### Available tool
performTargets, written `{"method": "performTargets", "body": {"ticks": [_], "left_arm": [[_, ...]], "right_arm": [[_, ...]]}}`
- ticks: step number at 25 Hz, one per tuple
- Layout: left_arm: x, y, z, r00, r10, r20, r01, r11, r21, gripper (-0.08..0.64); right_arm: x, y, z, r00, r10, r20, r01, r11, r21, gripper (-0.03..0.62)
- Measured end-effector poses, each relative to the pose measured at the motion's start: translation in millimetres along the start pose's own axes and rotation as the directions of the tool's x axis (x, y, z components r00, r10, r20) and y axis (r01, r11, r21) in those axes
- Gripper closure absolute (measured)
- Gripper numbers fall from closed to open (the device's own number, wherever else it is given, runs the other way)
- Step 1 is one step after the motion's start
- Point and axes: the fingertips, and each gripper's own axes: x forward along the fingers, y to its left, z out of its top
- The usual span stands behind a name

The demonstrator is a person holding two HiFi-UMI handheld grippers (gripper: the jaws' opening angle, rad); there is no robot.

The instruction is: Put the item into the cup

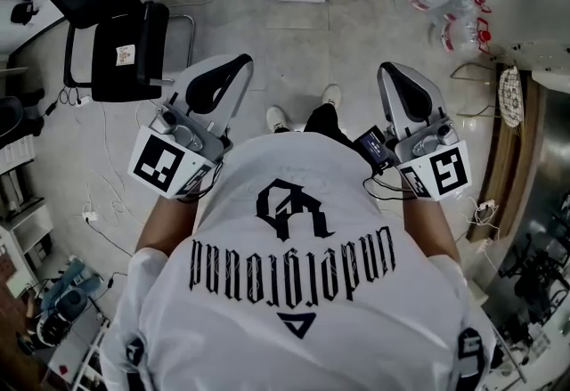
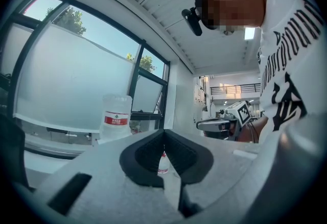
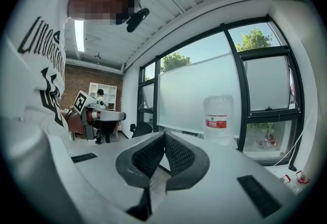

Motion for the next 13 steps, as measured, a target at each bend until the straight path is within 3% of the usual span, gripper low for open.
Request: {"method": "performTargets", "body": {"ticks": [13], "left_arm": [[12,-9,-1,1.0,0.0,0.004,0.0,1.0,-0.011,0.545]], "right_arm": [[-5,-9,-2,1.0,0.007,-0.01,-0.007,1.0,-0.008,0.577]]}}
